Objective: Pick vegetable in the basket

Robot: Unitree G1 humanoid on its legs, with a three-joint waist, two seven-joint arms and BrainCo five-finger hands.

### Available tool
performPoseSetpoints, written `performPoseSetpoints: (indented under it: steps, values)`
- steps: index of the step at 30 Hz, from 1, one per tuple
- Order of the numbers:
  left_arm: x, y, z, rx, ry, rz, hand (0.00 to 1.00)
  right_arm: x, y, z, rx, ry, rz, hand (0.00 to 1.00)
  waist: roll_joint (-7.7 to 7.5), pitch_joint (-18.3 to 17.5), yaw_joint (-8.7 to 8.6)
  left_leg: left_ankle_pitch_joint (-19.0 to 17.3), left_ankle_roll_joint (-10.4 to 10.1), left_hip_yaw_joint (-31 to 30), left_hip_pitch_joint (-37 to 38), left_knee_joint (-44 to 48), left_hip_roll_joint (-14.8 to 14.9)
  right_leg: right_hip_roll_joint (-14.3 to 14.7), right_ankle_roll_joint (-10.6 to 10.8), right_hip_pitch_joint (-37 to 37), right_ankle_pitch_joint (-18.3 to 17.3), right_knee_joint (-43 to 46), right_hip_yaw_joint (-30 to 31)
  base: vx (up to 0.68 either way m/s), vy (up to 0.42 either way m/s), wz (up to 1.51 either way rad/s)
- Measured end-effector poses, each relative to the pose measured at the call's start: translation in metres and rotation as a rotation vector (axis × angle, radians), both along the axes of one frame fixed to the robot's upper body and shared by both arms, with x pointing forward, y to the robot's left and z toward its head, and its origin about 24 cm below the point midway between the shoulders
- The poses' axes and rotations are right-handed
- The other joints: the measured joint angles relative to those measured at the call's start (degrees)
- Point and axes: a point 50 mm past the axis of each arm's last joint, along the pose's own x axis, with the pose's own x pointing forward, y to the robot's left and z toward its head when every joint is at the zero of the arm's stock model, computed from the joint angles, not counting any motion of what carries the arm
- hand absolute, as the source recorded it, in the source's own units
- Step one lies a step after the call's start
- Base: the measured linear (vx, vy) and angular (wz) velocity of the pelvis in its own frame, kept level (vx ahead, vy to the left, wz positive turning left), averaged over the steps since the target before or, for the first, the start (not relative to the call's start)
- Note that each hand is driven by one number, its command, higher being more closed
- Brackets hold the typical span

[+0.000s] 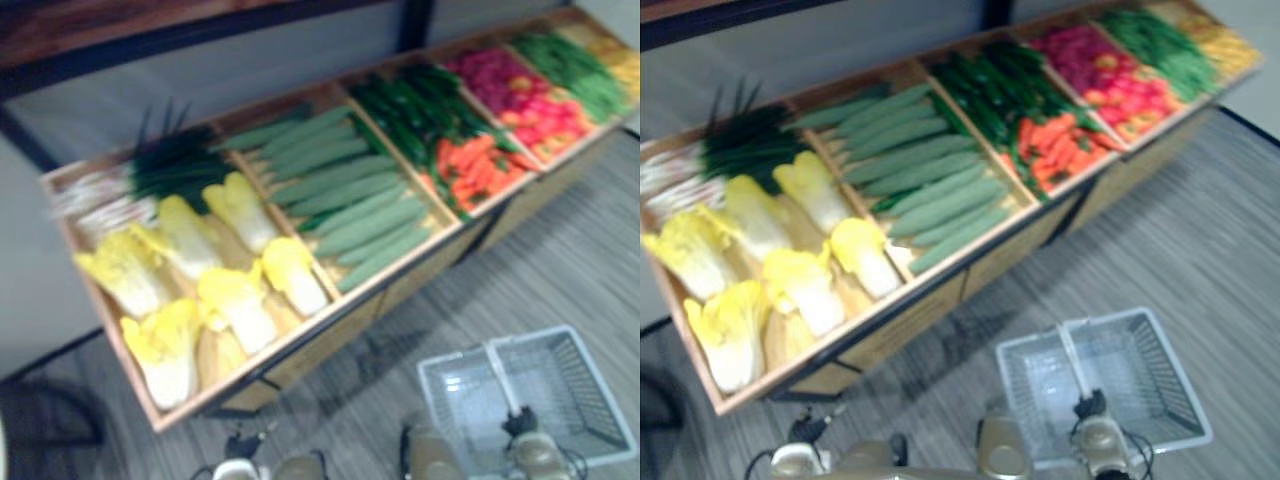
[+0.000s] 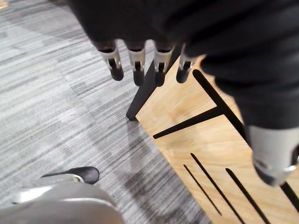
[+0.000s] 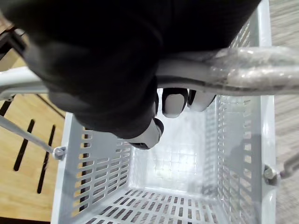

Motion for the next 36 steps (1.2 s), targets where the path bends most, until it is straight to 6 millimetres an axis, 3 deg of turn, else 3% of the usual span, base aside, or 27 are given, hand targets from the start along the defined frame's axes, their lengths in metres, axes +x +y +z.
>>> performPoseSetpoints:
  steps: [1, 2, 4, 7, 9, 10, 11, 15, 22, 25, 33, 36]
  values:
    - [0.004, 0.003, 0.002, 0.009, -0.01, -0.009, 0.0, -0.004, 0.003, -0.003, 0.012, 0.016, -0.007, 1.0, -0.72, 0.5, -0.14, -1.0, -2.2, -4.1, -0.4, 0.7, -0.7, -0.6, 1.0, 0.1, 3.0, 0.9, 0.3, 0.22, -0.499, 1.98]
    - [0.006, -0.002, 0.001, -0.007, -0.012, -0.012, 0.0, -0.004, 0.001, -0.003, 0.009, 0.019, -0.018, 1.0, 0.36, 0.5, -0.13, -0.8, -2.7, -5.7, -1.3, 1.4, 0.6, 0.2, 0.5, -0.1, 2.7, 2.2, -1.4, 0.22, -0.545, 1.61]
    - [0.009, -0.012, 0.0, -0.04, -0.025, -0.023, 0.0, -0.005, -0.004, -0.002, 0.009, 0.008, -0.061, 1.0, 3.6, 0.0, 0.28, 1.1, -5.2, -7.5, -3.2, 1.1, 4.2, 2.0, -2.7, 0.5, 0.4, 3.2, -7.6, 0.13, -0.424, 1.22]
    - [0.009, -0.016, 0.0, -0.053, -0.026, -0.024, 0.0, -0.017, 0.002, -0.009, 0.05, 0.026, -0.127, 1.0, 4.0, -0.2, 0.83, 6.2, -7.9, -4.6, -3.0, -2.7, 7.1, 2.4, -4.8, 2.6, -0.9, 3.3, -14.1, 0.04, -0.303, 0.96]
    - [0.013, -0.017, 0.001, -0.061, -0.039, -0.021, 0.0, -0.027, 0.004, -0.013, 0.066, 0.04, -0.182, 1.0, 3.98, -0.2, 0.39, 7.4, -6.9, 4.1, -2.7, -2.8, 8.4, 1.8, -5.2, 4.9, -1.1, 2.1, -17.1, 0.02, -0.182, 1.02]
    - [0.016, -0.018, 0.003, -0.065, -0.059, -0.013, 0.0, -0.037, 0.005, -0.016, 0.086, 0.059, -0.232, 1.0, 4.06, -0.3, -0.01, 7.7, -6.4, 14.3, -1.7, -3.2, 8.9, 1.3, -5.3, 6.9, -1.0, 1.1, -19.5, 0.0, -0.089, 0.87]
    - [0.018, -0.016, 0.005, -0.063, -0.076, -0.004, 0.0, -0.041, 0.006, -0.018, 0.092, 0.064, -0.249, 1.0, 4.3, -0.4, -0.19, 8.1, -6.3, 16.6, -1.2, -3.8, 8.8, 1.2, -5.4, 7.4, -1.1, 1.0, -19.8, -0.04, -0.037, 0.58]
    - [0.033, 0.001, 0.029, -0.035, -0.244, 0.101, 0.0, -0.056, 0.009, -0.022, 0.103, 0.079, -0.3, 1.0, 3.64, -1.1, -0.09, 10.5, -5.5, 16.3, -0.1, -7.7, 7.0, 0.4, -4.4, 8.7, 0.5, -2.3, -20.4, -0.07, 0.043, 0.13]
    - [0.096, 0.033, 0.134, 0.136, -0.791, 0.101, 0.0, -0.094, 0.01, -0.026, 0.107, 0.131, -0.355, 1.0, 4.12, -3.9, -0.52, 13.5, -4.1, 16.4, 0.3, -13.6, 4.7, -0.4, -3.2, 9.7, 4.2, -8.0, -20.7, -0.01, 0.069, 0.05]
    - [0.111, 0.045, 0.163, 0.173, -0.935, 0.126, 0.0, -0.1, 0.01, -0.027, 0.106, 0.144, -0.359, 1.0, 4.4, -4.4, -0.89, 13.7, -4.1, 17.0, 1.5, -14.5, 4.5, -0.1, -3.3, 10.7, 5.2, -9.5, -20.0, 0.03, 0.028, -0.16]
    - [0.142, 0.044, 0.201, 0.219, -1.061, 0.031, 0.0, -0.099, 0.01, -0.026, 0.108, 0.143, -0.346, 1.0, 4.46, -5.0, -3.37, 13.8, -4.2, 18.3, 3.2, -15.6, 4.5, 0.4, -3.3, 11.5, 5.9, -10.6, -19.1, 0.03, 0.001, -0.07]
    - [0.152, 0.041, 0.213, 0.279, -1.078, -0.05, 0.0, -0.097, 0.008, -0.025, 0.101, 0.134, -0.331, 1.0, 4.49, -5.0, -3.38, 13.8, -4.2, 19.9, 3.5, -15.8, 4.6, 0.8, -3.4, 10.8, 6.3, -10.7, -17.6, 0.0, 0.006, -0.23]
